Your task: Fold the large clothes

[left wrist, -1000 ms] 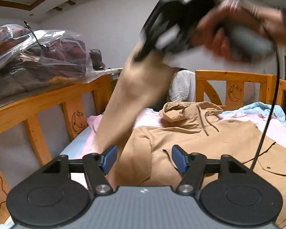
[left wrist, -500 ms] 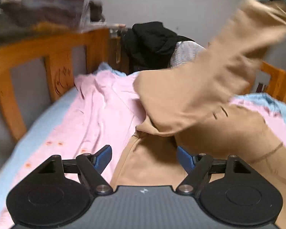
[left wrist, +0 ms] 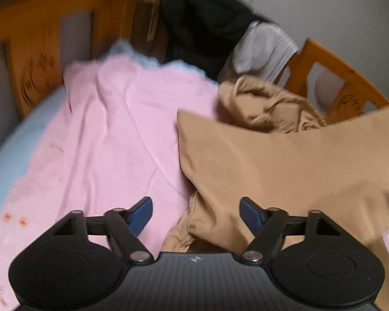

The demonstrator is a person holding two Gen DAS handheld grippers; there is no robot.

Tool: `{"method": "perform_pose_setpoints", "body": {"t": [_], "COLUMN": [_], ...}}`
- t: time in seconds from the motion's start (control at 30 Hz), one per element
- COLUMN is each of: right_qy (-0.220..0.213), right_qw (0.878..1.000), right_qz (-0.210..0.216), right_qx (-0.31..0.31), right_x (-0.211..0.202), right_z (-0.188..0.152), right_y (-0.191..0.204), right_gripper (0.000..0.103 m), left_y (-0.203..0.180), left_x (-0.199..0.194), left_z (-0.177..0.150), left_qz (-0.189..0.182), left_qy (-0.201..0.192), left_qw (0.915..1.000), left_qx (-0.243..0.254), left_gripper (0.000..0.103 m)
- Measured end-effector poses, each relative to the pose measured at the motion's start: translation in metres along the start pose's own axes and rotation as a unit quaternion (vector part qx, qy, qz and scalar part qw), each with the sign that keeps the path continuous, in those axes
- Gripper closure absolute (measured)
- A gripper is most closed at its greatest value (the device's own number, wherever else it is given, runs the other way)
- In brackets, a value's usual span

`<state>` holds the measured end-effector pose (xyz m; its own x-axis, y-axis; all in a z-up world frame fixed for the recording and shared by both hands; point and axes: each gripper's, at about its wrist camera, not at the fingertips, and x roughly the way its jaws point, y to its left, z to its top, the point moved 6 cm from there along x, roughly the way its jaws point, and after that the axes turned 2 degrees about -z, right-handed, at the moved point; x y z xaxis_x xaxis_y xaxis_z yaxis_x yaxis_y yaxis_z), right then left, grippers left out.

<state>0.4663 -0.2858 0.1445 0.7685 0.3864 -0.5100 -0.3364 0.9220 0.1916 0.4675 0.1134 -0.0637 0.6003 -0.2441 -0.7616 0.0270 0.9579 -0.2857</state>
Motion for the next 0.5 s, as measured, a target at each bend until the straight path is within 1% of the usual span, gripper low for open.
{"method": "perform_pose_setpoints", "body": {"t": [0.07, 0.1, 0.13, 0.17, 0.23, 0.3, 0.33, 0.4, 0.43, 0.5], "right_qy": [0.004, 0.004, 0.003, 0.003, 0.011, 0.021, 0.028, 0.042, 0.054, 0.084], "right_qw": [1.0, 1.0, 1.0, 1.0, 1.0, 0.999, 0.999, 0.998, 0.996, 0.991], "right_qz": [-0.004, -0.007, -0.008, -0.009, -0.016, -0.027, -0.036, -0.056, -0.071, -0.099], "right_qx": [0.001, 0.002, 0.003, 0.004, 0.014, 0.024, 0.022, 0.008, 0.005, 0.019], "right_x": [0.0, -0.001, -0.001, -0.002, 0.005, 0.013, 0.02, 0.036, 0.048, 0.071], "right_z": [-0.01, -0.016, -0.022, -0.03, -0.048, -0.07, -0.084, -0.117, -0.138, -0.177], "right_y": [-0.009, -0.013, -0.018, -0.023, -0.03, -0.04, -0.044, -0.053, -0.061, -0.077], "right_gripper": [0.102, 0.102, 0.102, 0.102, 0.102, 0.102, 0.102, 0.102, 0.102, 0.102], "left_y": [0.0, 0.0, 0.0, -0.001, 0.0, 0.005, 0.007, 0.012, 0.014, 0.016], "left_x": [0.015, 0.022, 0.023, 0.023, 0.017, 0.012, 0.012, 0.02, 0.025, 0.026], "left_z": [-0.003, -0.004, -0.005, -0.006, -0.003, -0.003, -0.003, -0.01, -0.012, -0.016], "left_qz": [-0.002, -0.001, 0.005, 0.015, 0.029, 0.04, 0.044, 0.055, 0.057, 0.049], "left_qy": [0.024, 0.034, 0.034, 0.025, 0.004, -0.014, -0.015, -0.007, -0.002, -0.004], "left_qw": [0.9996, 0.9993, 0.9993, 0.9996, 0.9995, 0.9991, 0.9989, 0.9982, 0.9981, 0.9987], "left_qx": [-0.011, -0.014, -0.013, -0.005, 0.006, 0.005, 0.006, 0.021, 0.023, 0.016], "left_gripper": [0.071, 0.075, 0.087, 0.094, 0.097, 0.098, 0.098, 0.098, 0.097, 0.091]}}
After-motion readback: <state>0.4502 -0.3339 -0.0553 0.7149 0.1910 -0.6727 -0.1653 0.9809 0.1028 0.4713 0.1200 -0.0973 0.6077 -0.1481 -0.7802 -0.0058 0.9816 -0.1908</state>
